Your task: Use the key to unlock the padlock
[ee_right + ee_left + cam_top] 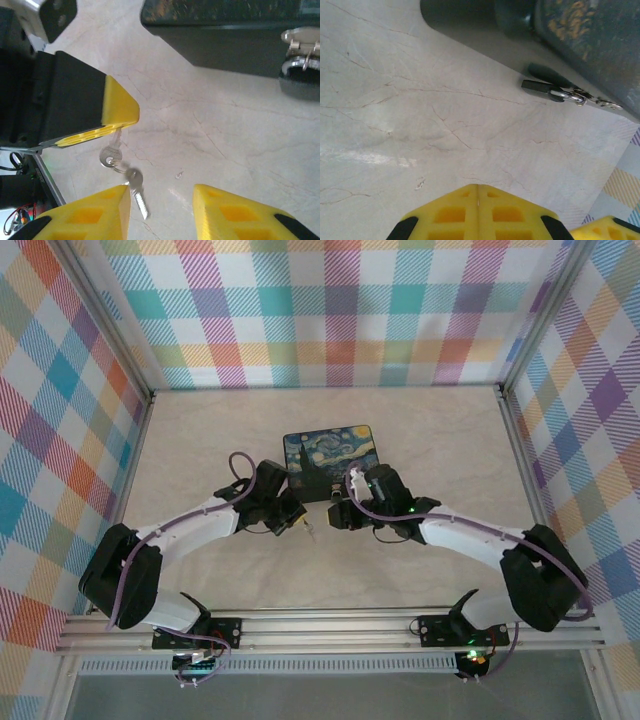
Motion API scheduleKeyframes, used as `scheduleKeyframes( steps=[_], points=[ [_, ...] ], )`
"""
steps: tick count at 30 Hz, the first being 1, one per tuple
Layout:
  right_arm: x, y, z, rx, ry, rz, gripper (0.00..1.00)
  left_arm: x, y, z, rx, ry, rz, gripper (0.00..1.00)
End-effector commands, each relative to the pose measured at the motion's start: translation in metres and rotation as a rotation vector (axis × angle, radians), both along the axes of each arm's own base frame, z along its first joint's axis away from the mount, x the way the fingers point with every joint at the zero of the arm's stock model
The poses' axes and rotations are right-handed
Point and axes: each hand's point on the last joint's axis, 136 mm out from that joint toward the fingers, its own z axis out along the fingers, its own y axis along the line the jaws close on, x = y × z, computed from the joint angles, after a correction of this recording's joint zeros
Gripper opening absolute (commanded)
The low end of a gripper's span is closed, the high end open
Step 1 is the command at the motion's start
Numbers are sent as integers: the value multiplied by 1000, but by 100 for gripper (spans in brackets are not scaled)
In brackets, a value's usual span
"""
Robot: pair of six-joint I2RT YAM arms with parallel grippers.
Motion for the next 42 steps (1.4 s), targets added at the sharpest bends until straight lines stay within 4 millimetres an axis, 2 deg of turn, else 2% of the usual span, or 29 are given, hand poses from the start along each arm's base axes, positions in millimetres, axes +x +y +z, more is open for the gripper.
scheduleKeyframes(
  steps=[1, 5, 9, 13, 24, 29, 37, 39, 42],
  points=[
    [-9, 7, 5, -51, -107, 81, 37, -3, 5, 3, 27, 37, 1, 0],
    [-20, 28, 10, -86, -243, 151, 37, -4, 2, 2, 21, 68, 8, 0],
    [-16, 39, 13, -129, -333, 157, 37, -4, 1, 7, 22, 72, 6, 0],
    [-16, 49, 16, -122, -373, 174, 37, -4, 1, 8, 15, 75, 13, 0],
    [-12, 68, 9, -131, -377, 188, 37, -4, -4, 10, -16, 72, 18, 0],
    [-9, 70, 3, -147, -369, 178, 36, -5, -4, 8, -22, 75, 21, 0],
    [-3, 63, -9, -205, -370, 147, 23, -6, -4, 10, -41, 72, 26, 0],
    [-1, 60, -13, -228, -370, 139, 18, -6, -4, 10, -40, 71, 29, 0],
    [-3, 57, -18, -241, -364, 143, 16, -5, -4, 11, -42, 70, 31, 0]
  ],
)
